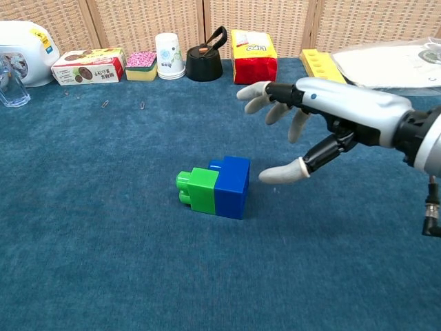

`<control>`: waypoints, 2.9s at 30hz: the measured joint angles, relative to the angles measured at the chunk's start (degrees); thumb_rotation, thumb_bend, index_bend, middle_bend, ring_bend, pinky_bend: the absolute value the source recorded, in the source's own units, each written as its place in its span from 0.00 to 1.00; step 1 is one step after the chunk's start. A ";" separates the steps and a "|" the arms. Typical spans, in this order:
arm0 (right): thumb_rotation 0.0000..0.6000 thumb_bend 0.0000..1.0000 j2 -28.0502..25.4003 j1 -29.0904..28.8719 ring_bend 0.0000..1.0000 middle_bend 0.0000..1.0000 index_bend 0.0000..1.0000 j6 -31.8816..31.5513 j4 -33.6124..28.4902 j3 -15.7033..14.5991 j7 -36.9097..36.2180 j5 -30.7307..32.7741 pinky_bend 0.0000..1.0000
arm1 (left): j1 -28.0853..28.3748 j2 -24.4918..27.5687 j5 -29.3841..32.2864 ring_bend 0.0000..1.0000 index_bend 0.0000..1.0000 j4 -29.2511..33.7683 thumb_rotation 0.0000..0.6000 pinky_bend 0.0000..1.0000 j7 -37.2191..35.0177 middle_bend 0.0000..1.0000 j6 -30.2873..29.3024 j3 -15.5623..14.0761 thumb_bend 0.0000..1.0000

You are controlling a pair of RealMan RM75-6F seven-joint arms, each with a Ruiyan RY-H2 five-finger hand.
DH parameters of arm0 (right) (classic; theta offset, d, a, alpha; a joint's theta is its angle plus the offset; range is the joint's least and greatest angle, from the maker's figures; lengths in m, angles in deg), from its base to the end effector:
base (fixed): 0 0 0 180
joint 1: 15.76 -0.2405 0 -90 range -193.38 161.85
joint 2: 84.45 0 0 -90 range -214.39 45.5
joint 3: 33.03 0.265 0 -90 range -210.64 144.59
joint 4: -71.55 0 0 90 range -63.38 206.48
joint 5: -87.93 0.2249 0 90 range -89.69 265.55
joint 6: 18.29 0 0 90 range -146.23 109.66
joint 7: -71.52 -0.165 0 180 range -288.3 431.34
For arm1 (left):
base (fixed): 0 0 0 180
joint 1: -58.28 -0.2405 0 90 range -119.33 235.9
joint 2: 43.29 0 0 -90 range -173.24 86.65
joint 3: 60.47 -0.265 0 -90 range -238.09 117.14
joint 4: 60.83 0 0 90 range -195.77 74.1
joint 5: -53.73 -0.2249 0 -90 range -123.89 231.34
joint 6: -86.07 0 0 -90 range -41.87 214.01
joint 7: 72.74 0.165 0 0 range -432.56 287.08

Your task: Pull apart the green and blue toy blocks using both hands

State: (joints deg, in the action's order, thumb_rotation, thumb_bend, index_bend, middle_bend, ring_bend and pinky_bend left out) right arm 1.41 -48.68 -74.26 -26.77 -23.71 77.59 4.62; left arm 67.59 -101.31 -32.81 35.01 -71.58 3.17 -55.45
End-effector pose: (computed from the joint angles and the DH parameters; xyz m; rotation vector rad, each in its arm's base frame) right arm -0.1135 -0.2942 -0.0318 1.9747 -1.1296 1.2496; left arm -0.2994 0.2358 0.1779 -1.4582 -0.7960 -0.9282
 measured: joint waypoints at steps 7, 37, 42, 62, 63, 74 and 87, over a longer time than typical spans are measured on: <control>0.58 0.14 3.98 -1.07 0.19 0.10 0.00 -0.81 1.63 0.25 4.71 2.32 0.33 | -0.33 0.11 0.55 0.30 0.45 -0.66 1.00 0.33 -1.12 0.32 -0.22 -0.19 0.16; 0.59 0.13 18.28 -4.39 0.18 0.09 0.00 -5.08 11.86 0.54 18.77 9.42 0.33 | -2.67 0.31 1.37 0.30 0.45 -3.55 1.00 0.33 -4.57 0.32 -2.33 -1.22 0.16; 0.59 0.13 19.05 -4.98 0.19 0.09 0.00 -4.84 13.87 0.77 18.02 9.35 0.33 | -2.94 0.41 1.45 0.30 0.45 -3.41 1.00 0.33 -4.67 0.32 -2.54 -1.27 0.16; 0.58 0.13 18.29 -5.89 0.28 0.21 0.04 -4.90 19.67 0.52 11.44 6.46 0.37 | -2.38 0.34 1.02 0.30 0.45 -2.16 1.00 0.33 -3.24 0.32 -2.05 -1.10 0.16; 0.58 0.13 18.34 -5.92 0.28 0.22 0.04 -4.68 19.73 0.35 11.27 6.41 0.37 | -2.38 0.38 0.98 0.30 0.45 -2.13 1.00 0.33 -3.21 0.32 -2.08 -1.11 0.16; 0.58 0.13 18.95 -7.15 0.38 0.33 0.21 -3.19 22.01 0.23 9.31 5.60 0.41 | -3.03 0.57 1.28 0.30 0.45 -2.24 1.00 0.33 -3.54 0.32 -2.50 -1.37 0.16; 0.59 0.13 19.58 -7.61 0.52 0.46 0.40 -3.08 24.70 0.46 7.14 5.34 0.48 | -2.64 0.43 1.11 0.30 0.45 -2.22 1.00 0.33 -3.18 0.32 -2.11 -1.24 0.16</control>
State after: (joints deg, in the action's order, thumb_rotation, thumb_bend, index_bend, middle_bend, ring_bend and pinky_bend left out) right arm 20.99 -56.29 -77.35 -2.08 -23.25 84.73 9.96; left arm 64.94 -100.89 -31.70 32.79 -74.77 1.06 -56.69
